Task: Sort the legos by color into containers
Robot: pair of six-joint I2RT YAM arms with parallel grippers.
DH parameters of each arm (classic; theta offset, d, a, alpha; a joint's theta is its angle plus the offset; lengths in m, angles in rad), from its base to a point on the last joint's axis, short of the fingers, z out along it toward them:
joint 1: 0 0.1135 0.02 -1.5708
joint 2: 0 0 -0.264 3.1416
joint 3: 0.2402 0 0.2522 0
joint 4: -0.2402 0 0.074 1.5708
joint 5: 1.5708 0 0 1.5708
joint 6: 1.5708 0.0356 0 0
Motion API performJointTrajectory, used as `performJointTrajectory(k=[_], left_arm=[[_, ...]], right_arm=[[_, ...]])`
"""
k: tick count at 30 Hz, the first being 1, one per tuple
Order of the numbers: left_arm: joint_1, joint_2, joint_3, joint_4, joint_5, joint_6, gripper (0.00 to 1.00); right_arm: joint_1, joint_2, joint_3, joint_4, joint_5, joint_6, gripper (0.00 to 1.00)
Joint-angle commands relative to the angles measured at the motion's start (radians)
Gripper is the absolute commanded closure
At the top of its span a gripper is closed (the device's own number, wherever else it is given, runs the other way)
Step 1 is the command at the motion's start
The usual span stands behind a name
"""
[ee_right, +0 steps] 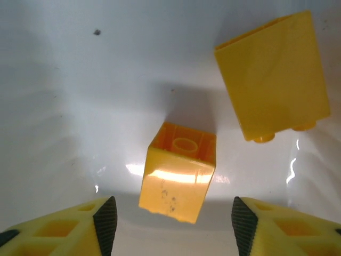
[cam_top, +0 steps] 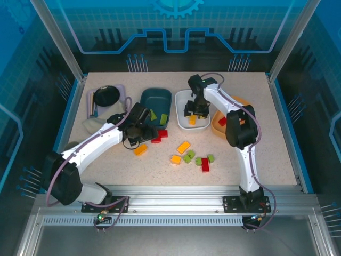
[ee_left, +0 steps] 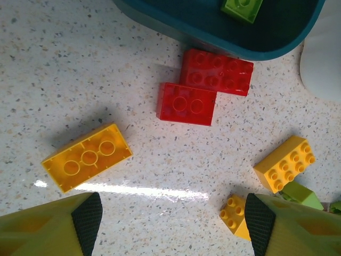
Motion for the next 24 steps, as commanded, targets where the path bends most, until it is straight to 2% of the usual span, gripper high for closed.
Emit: performJointTrajectory(k=[1, 6, 15, 24], left_arm=[[-0.014, 0.022, -0.003, 0.026, 0.02, 0.001, 0.25], [-0.04, 0.051, 0.016, 0.044, 0.024, 0.011, 0.25], [-0.109, 0.1, 0.065, 0.086, 0.087, 0.102, 0.26], [-0.185, 0.228, 0.201, 0.054, 0.141, 0.176, 0.33]], right_arm=[[0.017, -0.159, -0.067, 0.041, -0.009, -0.038, 0.37], [0.039, -0.42, -0.352, 0.179, 0.009, -0.135, 0.41], [0.061, -0.808, -0.815, 0.107, 0.013, -0.162, 0.44], [0.057, -0.94, -0.965, 0.08, 0.007, -0.082, 0.45]])
